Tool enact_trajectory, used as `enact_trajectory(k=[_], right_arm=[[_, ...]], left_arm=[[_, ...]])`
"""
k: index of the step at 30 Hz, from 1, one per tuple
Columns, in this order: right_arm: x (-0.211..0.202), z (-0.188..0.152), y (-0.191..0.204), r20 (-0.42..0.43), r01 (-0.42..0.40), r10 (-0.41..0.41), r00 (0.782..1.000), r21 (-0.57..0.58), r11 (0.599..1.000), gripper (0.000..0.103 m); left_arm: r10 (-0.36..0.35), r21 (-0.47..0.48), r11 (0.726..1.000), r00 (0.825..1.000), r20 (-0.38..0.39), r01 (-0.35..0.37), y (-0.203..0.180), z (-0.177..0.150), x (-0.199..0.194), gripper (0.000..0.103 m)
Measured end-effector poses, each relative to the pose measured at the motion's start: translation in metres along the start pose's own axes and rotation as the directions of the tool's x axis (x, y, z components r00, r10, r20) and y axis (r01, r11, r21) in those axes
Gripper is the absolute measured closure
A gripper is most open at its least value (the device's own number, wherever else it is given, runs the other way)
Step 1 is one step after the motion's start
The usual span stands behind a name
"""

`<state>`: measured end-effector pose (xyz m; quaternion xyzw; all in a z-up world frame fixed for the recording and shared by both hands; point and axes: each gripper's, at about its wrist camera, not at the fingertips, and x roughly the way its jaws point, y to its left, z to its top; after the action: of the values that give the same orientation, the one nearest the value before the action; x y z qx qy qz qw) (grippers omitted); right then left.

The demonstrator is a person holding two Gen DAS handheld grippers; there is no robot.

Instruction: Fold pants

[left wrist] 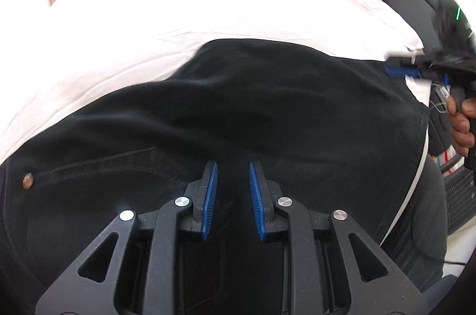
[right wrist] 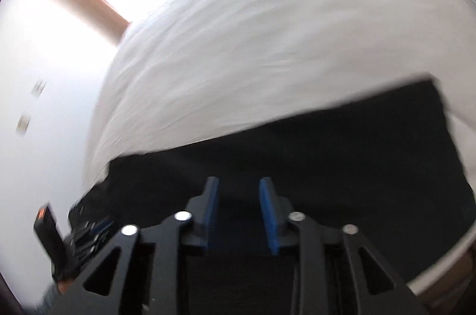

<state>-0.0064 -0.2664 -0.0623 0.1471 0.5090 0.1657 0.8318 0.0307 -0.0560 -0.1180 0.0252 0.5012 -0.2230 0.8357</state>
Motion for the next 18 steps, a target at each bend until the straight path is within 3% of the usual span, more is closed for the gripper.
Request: enact_trajectory(k=[2,4,6,8,10,11,12,14,16,18], right_arm=[[0.031,0.023,0.074,-0.033,-0.054,0.046,0.998,-0.314,0.948,0.033],[0.062,0.043,0.114,-0.083,-0.074,0.039,0.996,-0.479,0.875,0.032],[0.093,0.064,0.128,-0.144,-0.061,-0.016,0.99,-0.517,0.854,0.032],[0.116,0.074,0.13,-0.231,-0.102,-0.02,0.973,-0.503,0.858,0.032],[0.131,0.064,0.132,-0.291,-0.099,-0.07,0.954,-0.528,0.843,0.032],[0.139,0.054,0.133,-0.318,-0.098,-0.101,0.943,-0.554,0.827,0.039],[0.146,0.048,0.134,-0.335,-0.097,-0.125,0.934,-0.573,0.814,0.057],[0.156,0.041,0.128,-0.315,-0.038,-0.188,0.93,-0.593,0.804,0.083],[0.155,0.043,0.122,-0.285,-0.011,-0.176,0.942,-0.553,0.833,0.09],[0.152,0.046,0.115,-0.218,0.073,-0.224,0.95,-0.541,0.838,0.099]], left_arm=[[0.0,-0.012,1.0,1.0,-0.002,0.0,0.009,-0.004,-0.001,0.082],[-0.025,-0.036,0.999,1.0,0.004,0.025,0.019,-0.008,-0.001,0.082],[-0.04,-0.038,0.998,0.999,0.017,0.041,0.023,-0.009,-0.002,0.082],[-0.028,-0.024,0.999,0.999,0.025,0.029,0.024,-0.013,0.001,0.082],[-0.007,-0.004,1.0,0.999,0.037,0.007,0.021,-0.016,0.004,0.082],[-0.001,-0.003,1.0,0.999,0.041,0.001,0.02,-0.017,0.005,0.082],[-0.001,-0.003,1.0,0.999,0.041,0.001,0.021,-0.02,0.007,0.082],[-0.017,-0.014,1.0,0.999,0.041,0.018,0.027,-0.021,0.006,0.082],[-0.036,-0.032,0.999,0.998,0.044,0.037,0.032,-0.022,0.005,0.082],[-0.038,-0.038,0.998,0.998,0.049,0.04,0.034,-0.024,0.003,0.082]])
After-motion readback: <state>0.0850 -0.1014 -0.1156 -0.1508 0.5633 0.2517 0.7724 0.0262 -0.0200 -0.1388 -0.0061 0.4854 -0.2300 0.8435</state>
